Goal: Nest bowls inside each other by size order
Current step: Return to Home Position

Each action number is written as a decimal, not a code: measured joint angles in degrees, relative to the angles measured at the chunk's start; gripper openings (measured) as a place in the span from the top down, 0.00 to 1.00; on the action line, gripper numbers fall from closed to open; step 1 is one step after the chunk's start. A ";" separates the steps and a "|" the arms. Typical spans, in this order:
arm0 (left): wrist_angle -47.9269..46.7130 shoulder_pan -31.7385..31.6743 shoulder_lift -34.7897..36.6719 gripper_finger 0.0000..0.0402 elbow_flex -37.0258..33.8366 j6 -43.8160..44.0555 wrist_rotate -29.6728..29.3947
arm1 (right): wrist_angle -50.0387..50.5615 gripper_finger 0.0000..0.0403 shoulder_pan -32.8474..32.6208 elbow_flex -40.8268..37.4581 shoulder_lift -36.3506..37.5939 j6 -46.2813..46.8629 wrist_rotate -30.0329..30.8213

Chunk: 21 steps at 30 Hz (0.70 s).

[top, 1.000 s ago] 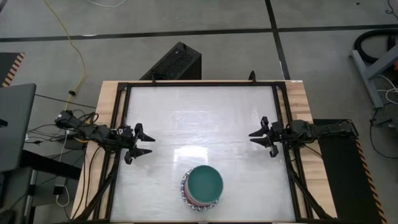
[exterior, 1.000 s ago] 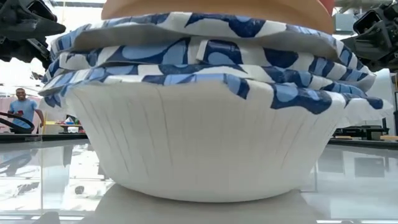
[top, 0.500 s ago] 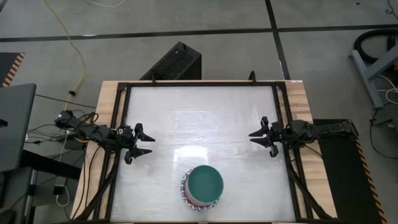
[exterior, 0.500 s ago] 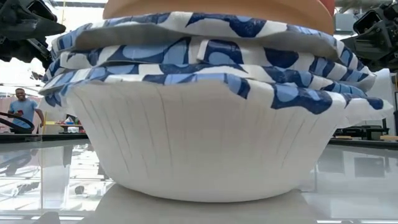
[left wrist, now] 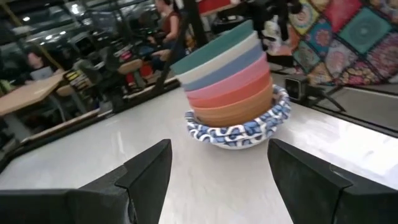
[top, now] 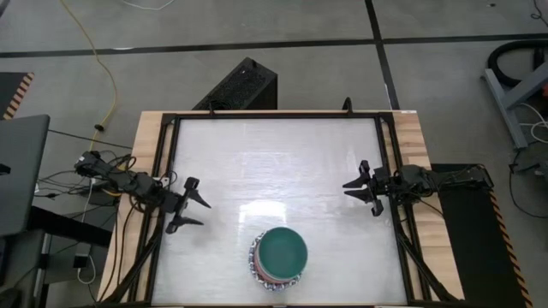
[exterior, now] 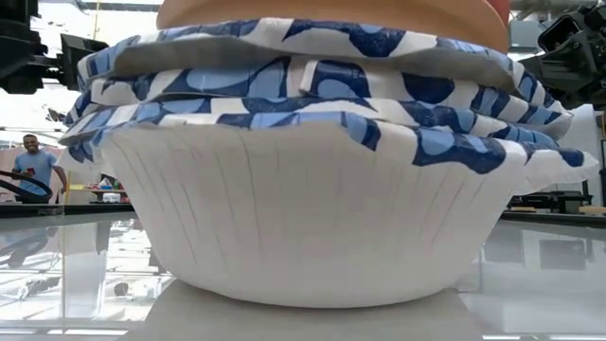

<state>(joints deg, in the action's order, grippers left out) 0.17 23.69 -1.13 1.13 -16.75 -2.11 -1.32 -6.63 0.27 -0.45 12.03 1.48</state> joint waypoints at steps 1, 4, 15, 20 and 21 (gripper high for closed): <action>0.11 -0.01 0.00 0.36 0.00 0.54 -0.63 | 0.00 0.70 0.00 0.00 0.00 0.00 0.00; 0.24 -0.01 0.00 0.36 0.00 1.86 -1.60 | 0.00 0.70 0.00 0.00 0.00 0.00 0.00; 0.24 0.01 0.00 0.36 0.00 1.95 -1.66 | 0.02 0.70 0.00 0.00 0.00 0.02 0.00; 0.24 -0.01 0.00 0.36 0.00 1.95 -1.68 | 0.02 0.70 0.00 0.00 0.00 0.02 0.02; 0.24 0.00 0.00 0.36 0.00 1.95 -1.69 | 0.02 0.70 0.00 0.00 0.00 0.02 0.01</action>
<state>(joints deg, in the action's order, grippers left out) 0.40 23.70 -1.13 1.13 -14.81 -3.80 -1.30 -6.63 0.27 -0.45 12.05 1.49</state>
